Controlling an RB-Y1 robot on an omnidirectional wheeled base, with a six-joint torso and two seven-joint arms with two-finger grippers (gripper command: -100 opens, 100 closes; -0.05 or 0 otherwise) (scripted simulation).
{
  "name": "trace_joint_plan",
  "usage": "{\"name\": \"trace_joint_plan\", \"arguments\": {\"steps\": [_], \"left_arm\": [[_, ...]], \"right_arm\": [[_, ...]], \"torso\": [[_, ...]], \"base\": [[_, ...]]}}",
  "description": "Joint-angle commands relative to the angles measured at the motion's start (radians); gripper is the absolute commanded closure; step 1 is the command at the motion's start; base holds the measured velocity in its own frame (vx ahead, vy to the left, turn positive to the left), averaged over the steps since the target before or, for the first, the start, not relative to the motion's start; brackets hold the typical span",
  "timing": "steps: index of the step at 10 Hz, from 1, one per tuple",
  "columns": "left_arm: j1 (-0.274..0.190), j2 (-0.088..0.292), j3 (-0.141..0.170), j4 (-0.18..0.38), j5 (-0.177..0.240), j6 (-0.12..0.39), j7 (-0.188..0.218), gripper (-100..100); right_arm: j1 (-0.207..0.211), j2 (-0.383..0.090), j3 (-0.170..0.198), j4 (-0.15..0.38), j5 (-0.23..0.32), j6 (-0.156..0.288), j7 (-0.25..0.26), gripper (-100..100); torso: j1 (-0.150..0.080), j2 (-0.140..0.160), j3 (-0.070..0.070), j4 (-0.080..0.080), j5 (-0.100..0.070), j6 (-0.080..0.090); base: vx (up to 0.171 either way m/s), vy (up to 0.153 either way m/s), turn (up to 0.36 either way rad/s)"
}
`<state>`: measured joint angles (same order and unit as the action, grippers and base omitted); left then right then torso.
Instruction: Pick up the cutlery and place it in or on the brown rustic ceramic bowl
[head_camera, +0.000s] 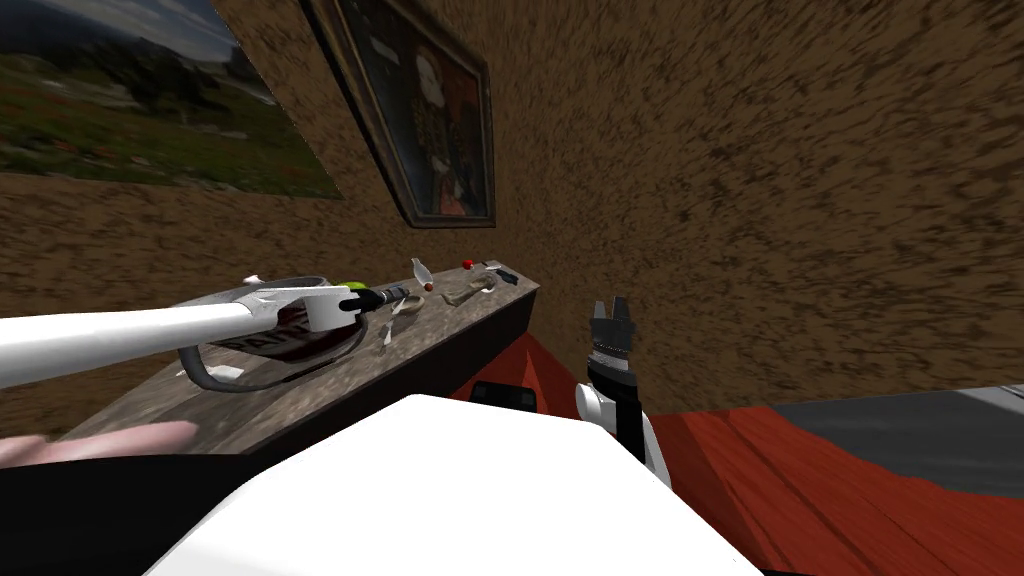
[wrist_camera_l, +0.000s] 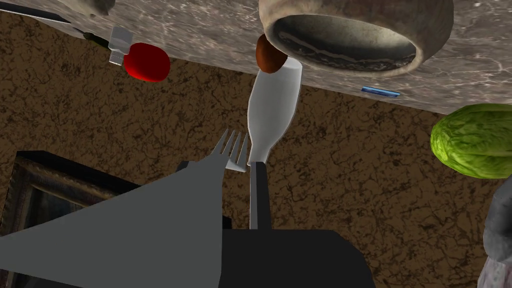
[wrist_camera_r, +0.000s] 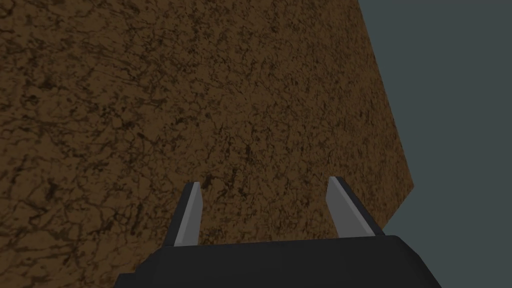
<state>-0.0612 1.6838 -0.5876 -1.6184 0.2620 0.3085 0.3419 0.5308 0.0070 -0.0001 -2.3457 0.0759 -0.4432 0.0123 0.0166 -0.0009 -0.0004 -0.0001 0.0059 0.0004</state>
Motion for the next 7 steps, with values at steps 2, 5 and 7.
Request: {"name": "trace_joint_plan", "arguments": {"steps": [2, 5, 7], "left_arm": [[0.028, 0.02, -0.034, 0.032, 0.048, -0.03, 0.013, 100], [0.076, 0.057, -0.06, 0.058, 0.094, -0.065, 0.03, 100], [0.107, 0.082, -0.078, 0.076, 0.122, -0.088, 0.039, 100]], "right_arm": [[0.0, 0.0, 0.0, 0.0, 0.0, 0.0, 0.0, 0], [0.0, 0.0, 0.0, 0.0, 0.0, 0.0, 0.0, 0], [0.0, 0.0, 0.0, 0.0, 0.0, 0.0, 0.0, 0]], "torso": [[0.0, -0.002, -0.002, -0.001, 0.001, 0.001], [-0.005, -0.004, -0.002, -0.001, -0.001, -0.001], [-0.005, -0.006, -0.004, -0.002, -0.001, 0.0]], "base": [[0.001, 0.131, -0.254], [0.011, 0.071, -0.136], [0.04, 0.082, -0.201]]}}
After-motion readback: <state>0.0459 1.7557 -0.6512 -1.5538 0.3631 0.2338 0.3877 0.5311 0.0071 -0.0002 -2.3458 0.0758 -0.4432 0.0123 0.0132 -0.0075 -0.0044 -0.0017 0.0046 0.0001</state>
